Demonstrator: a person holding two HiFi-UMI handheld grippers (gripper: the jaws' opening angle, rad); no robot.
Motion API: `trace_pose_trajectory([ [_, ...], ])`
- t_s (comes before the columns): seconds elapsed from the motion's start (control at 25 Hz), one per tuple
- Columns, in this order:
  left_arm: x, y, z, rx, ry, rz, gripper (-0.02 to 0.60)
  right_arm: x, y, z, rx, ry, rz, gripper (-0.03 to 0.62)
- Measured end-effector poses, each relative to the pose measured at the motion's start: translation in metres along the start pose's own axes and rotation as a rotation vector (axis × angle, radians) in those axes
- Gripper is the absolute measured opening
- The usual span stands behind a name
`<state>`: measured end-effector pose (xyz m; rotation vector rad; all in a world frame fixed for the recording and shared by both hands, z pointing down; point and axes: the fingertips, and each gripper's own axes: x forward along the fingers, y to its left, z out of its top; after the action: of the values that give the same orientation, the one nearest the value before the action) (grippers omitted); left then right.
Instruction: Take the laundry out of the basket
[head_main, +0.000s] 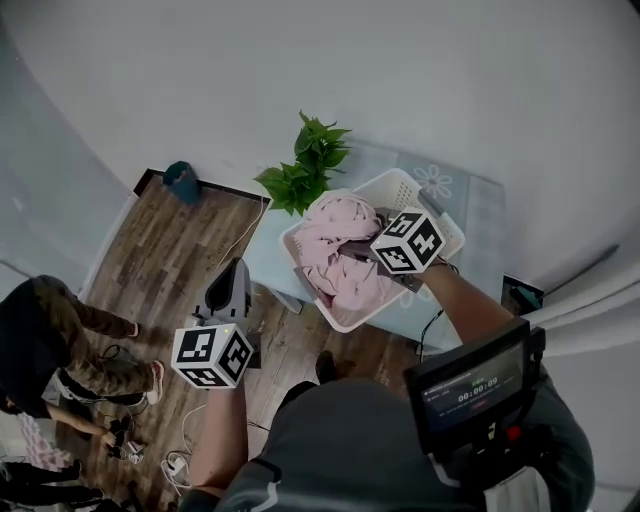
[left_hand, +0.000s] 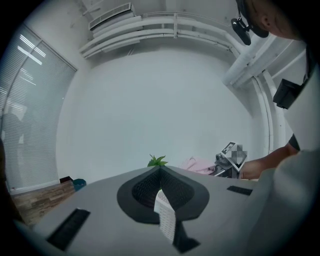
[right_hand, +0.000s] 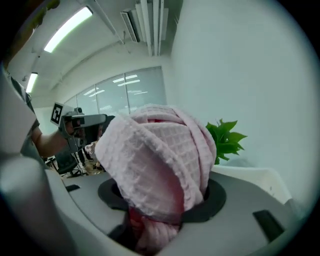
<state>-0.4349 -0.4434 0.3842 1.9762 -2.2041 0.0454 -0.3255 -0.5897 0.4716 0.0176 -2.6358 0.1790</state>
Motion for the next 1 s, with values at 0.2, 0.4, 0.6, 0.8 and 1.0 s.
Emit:
trace_pose_trajectory([
  [0.2, -0.033, -0.029, 0.011, 0.019, -0.031, 0.005, 0.003, -0.053, 0.023, 0.037, -0.002, -0.157, -0.046, 0.259],
  [0.4, -0.06, -0.055, 0.017, 0.049, -0.036, 0.02, 0.003, -0.098, 0.046, 0.069, -0.013, -0.276, -0.069, 0.259],
  [0.6, -0.078, -0.068, 0.016, 0.06, -0.041, 0.048, 0.003, -0.131, 0.064, 0.092, -0.042, -0.385, -0.084, 0.259],
  [0.8, -0.085, -0.071, 0.006, 0.067, -0.049, 0.089, 0.003, -0.147, 0.08, 0.109, -0.048, -0.468, -0.033, 0.261],
  [1.0, -0.077, -0.074, -0.012, 0.076, -0.062, 0.12, 0.003, -0.147, 0.082, 0.108, -0.068, -0.514, 0.021, 0.261],
])
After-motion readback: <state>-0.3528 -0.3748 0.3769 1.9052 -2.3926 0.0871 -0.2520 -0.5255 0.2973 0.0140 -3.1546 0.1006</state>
